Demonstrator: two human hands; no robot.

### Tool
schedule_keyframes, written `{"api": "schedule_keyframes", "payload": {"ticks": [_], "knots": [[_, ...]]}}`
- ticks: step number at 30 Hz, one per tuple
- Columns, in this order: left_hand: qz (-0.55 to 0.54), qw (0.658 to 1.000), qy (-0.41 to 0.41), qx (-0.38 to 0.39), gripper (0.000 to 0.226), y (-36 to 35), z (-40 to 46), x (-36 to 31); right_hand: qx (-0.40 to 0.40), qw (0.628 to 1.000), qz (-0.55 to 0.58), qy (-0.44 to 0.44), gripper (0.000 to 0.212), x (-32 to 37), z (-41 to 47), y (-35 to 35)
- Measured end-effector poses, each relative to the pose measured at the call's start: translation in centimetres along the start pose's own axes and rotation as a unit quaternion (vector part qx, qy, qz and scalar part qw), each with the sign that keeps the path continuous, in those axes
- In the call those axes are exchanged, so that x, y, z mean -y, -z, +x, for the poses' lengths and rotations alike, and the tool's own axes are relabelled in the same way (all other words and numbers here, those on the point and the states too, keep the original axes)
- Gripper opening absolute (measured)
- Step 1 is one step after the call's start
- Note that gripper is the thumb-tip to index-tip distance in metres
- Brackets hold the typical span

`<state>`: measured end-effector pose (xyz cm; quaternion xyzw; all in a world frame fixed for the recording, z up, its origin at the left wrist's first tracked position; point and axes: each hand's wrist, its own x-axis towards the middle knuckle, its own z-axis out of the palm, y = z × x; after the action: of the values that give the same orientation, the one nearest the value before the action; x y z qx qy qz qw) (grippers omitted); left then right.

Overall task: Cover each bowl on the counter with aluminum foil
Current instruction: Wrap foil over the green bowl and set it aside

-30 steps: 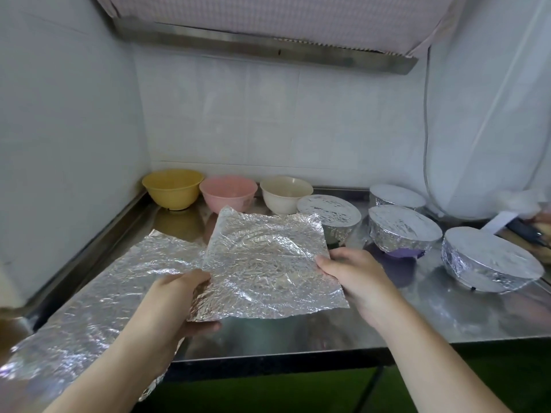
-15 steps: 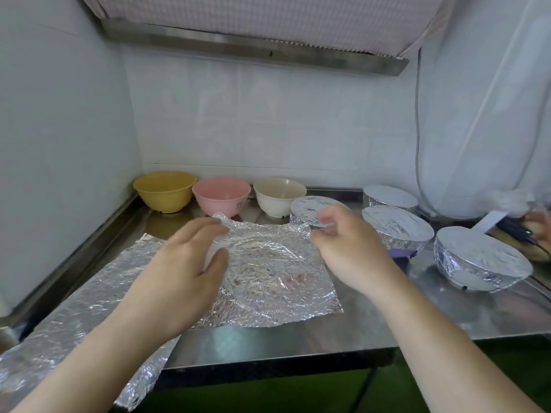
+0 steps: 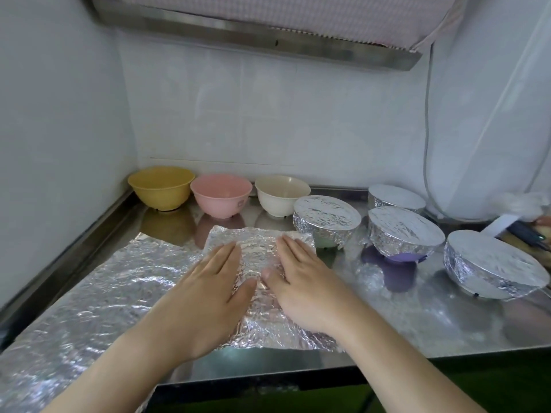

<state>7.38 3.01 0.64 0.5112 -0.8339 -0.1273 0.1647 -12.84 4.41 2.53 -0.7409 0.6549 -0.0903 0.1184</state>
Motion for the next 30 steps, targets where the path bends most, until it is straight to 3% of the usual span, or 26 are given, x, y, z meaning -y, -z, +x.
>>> {"api": "schedule_keyframes", "payload": {"ticks": [9, 16, 30], "knots": [[0.023, 0.999, 0.021, -0.009, 0.08, 0.7, -0.5, -0.7, 0.028, 0.999, 0.005, 0.022, 0.08, 0.2, -0.2, 0.7], [0.022, 0.999, 0.011, -0.024, 0.082, 0.1, 0.2, -0.2, -0.005, 0.998, -0.027, 0.055, 0.07, 0.6, 1.0, 1.2], [0.065, 0.998, 0.004, 0.025, 0.087, 0.5, 0.4, -0.6, -0.021, 0.997, -0.022, 0.067, 0.06, 1.4, 3.2, 0.6]]}}
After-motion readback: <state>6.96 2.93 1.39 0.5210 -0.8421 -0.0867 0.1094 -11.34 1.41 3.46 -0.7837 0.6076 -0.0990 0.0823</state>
